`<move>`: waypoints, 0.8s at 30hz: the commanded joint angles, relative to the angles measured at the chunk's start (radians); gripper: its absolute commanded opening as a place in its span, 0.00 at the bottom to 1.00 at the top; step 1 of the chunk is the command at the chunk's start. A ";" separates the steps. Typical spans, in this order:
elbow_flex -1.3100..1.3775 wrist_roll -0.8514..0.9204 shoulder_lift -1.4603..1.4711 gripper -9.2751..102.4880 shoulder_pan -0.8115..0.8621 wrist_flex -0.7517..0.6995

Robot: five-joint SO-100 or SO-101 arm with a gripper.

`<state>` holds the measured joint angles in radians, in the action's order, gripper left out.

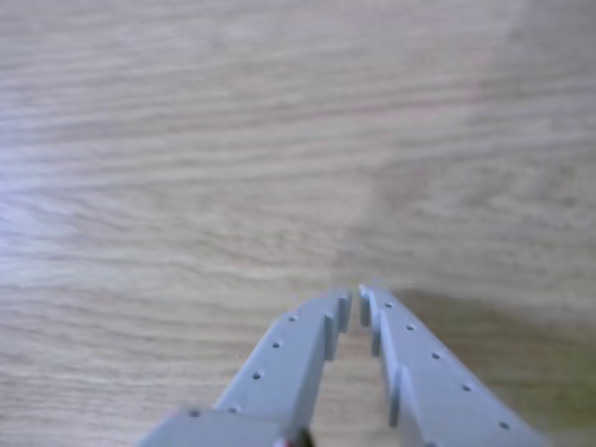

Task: Grasp a peg and put it in the crate.

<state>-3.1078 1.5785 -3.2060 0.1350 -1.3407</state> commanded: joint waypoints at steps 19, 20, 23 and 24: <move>0.925 0.940 1.210 0.09 0.851 0.064; 0.940 0.942 1.232 0.09 0.851 0.058; 0.968 0.934 1.281 0.12 0.848 0.058; 0.973 0.934 1.295 0.14 0.848 0.058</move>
<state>-2.2442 2.5004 -1.9251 0.9695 -1.2839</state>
